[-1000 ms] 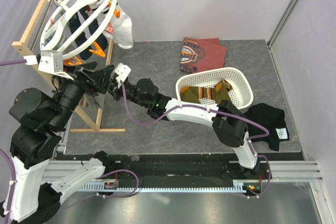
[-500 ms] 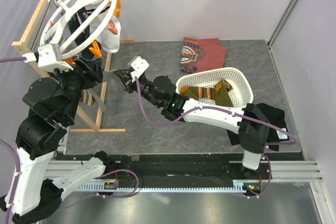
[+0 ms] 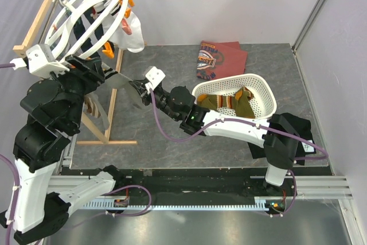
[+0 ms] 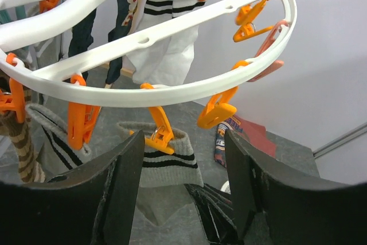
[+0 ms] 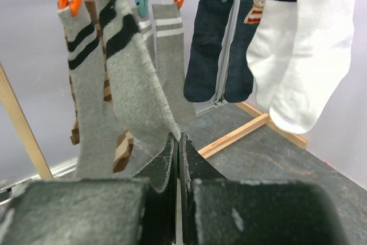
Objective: Remove the socks clipped to the hanger
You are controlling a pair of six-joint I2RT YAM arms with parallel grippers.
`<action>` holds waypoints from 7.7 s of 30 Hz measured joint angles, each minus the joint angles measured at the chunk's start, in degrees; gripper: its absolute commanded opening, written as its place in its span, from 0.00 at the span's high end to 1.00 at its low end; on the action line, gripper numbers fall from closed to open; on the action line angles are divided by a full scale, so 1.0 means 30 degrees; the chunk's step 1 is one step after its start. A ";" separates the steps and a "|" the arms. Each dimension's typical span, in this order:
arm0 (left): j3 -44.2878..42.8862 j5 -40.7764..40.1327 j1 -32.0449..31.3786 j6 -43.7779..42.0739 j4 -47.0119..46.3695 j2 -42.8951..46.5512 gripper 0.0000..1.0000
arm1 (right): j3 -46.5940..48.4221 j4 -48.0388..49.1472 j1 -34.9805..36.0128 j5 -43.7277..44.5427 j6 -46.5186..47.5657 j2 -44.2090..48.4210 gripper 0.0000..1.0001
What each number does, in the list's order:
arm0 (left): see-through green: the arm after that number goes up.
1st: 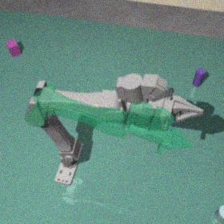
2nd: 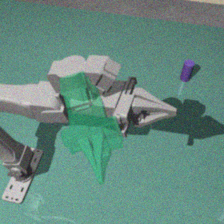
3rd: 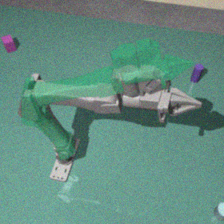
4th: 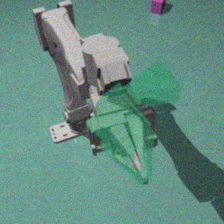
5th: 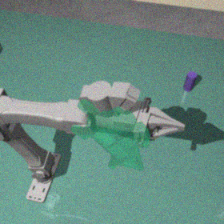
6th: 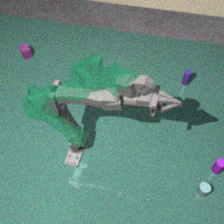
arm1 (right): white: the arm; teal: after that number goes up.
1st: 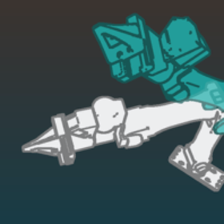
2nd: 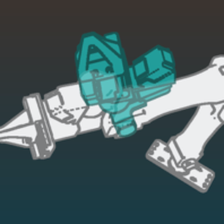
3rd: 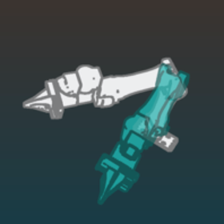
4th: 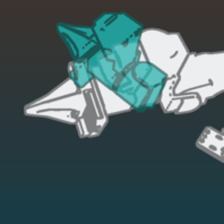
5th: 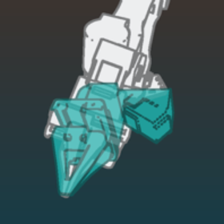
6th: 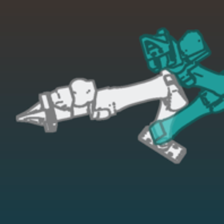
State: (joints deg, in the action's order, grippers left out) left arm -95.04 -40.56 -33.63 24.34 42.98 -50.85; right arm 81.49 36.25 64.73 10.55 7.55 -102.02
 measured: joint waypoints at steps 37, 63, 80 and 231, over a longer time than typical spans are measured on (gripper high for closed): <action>-0.1326 -0.1960 0.0000 0.3111 0.3082 -0.1894 0.36 | -0.1027 0.0182 0.1727 -0.0838 0.2572 0.0736 1.00; -0.1770 -0.3475 0.0000 0.3118 0.3781 -0.2951 0.52 | -0.1290 0.0153 0.1938 -0.0838 0.3249 0.1297 1.00; -0.2055 -0.3279 0.0000 0.3111 0.3665 -0.3169 0.96 | -0.2674 0.0007 0.1974 0.0648 0.3067 0.1800 1.00; 1.6954 1.2072 -0.0051 -0.0736 -0.7635 0.8123 0.08 | -0.3395 -0.0976 -0.2958 -0.7745 -0.8969 0.5020 1.00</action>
State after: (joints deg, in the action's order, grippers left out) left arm -44.18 -4.34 -33.78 22.13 20.08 -26.48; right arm 71.31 33.32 55.86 -12.69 -19.35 -86.96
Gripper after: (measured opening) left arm 0.907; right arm 0.011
